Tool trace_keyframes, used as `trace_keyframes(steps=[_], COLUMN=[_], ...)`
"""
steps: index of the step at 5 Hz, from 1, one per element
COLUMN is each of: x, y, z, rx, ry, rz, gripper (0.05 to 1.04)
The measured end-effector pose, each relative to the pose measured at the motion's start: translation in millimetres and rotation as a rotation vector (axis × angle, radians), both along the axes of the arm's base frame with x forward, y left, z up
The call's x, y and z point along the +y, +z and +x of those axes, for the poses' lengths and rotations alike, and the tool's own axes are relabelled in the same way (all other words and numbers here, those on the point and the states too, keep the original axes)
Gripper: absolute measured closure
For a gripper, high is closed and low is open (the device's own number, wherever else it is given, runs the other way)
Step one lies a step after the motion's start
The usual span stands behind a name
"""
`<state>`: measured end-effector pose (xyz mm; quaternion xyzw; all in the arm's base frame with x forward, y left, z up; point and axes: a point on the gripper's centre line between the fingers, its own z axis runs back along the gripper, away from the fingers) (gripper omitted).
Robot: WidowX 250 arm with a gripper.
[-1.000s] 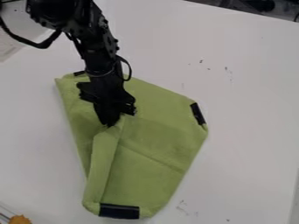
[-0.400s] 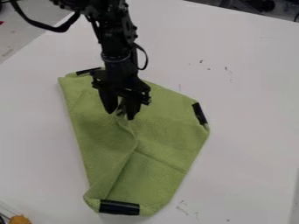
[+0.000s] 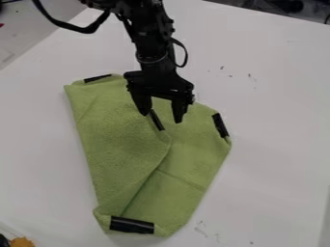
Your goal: Fold the cloth from bottom left to top right
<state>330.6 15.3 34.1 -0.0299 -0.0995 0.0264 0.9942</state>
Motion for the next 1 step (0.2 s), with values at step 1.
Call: trace_keyframes(steps=[1], x=[-1.7], y=[6.3], z=[1.7], rx=[0.029], ry=[-0.026], rz=[0.069], gripper=[0.082])
